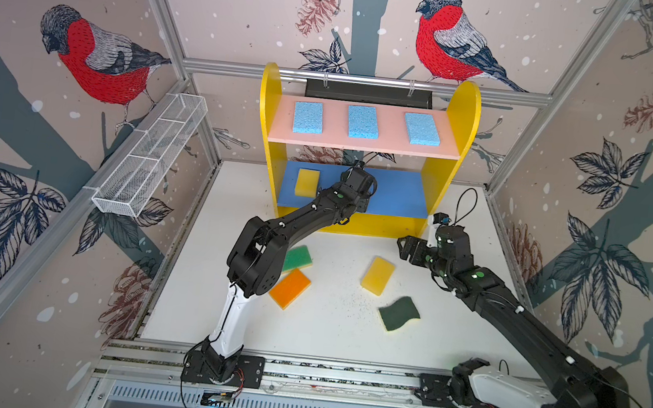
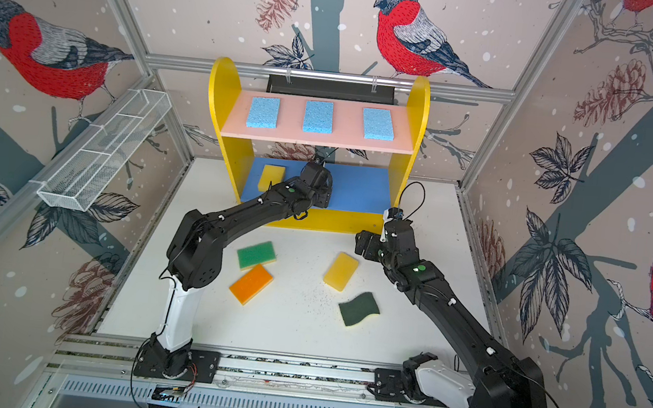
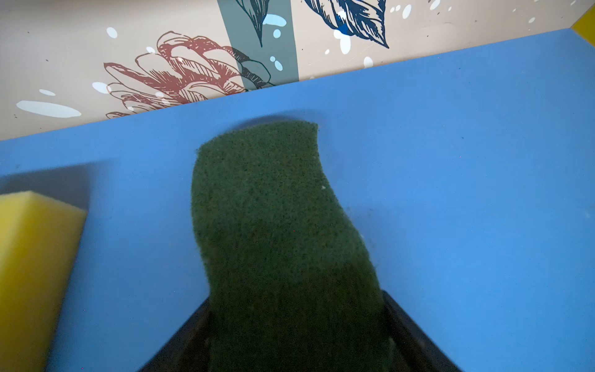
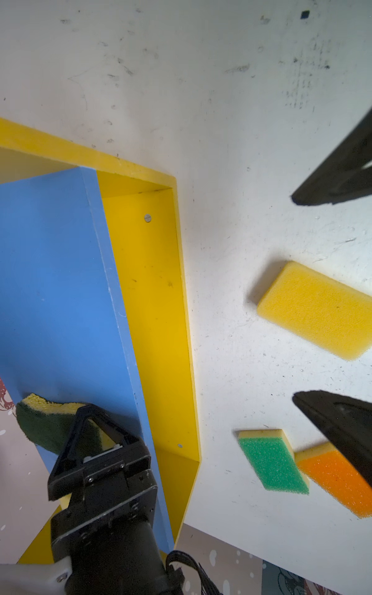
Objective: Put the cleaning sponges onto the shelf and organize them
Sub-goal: 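Open the left gripper to release the scrub sponge on the blue shelf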
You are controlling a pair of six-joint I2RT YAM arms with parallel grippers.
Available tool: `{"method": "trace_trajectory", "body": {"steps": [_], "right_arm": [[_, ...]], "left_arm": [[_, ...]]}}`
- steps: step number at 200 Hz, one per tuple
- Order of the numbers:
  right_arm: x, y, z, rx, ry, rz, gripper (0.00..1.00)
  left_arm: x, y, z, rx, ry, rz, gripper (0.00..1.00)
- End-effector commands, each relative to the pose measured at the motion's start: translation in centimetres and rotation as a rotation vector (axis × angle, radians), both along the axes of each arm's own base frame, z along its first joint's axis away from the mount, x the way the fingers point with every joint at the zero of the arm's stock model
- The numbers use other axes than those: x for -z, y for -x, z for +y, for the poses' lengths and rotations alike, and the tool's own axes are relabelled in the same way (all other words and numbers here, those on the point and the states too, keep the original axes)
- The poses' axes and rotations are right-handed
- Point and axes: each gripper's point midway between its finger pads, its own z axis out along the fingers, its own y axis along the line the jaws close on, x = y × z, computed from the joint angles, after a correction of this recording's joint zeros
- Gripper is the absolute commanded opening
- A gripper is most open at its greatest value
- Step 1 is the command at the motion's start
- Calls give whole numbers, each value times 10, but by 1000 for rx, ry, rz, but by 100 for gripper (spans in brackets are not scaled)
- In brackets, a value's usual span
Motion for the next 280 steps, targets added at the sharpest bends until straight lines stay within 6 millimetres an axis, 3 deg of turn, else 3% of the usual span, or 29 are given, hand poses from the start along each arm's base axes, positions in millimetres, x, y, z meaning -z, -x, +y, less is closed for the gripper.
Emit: {"method": "trace_trajectory", "body": {"steps": [1,182,280], "right_arm": [[0,2,-1,10,-3,7,90],[-2,5,-2,14,-9,1,89],[-4,8,-6,24,-6,-11,90]], "left_arm": [[9,9,6,3,-31,46,73],[-6,11,-9,45,60,45,82],[-32,18,8,3,58,-10,83]]}}
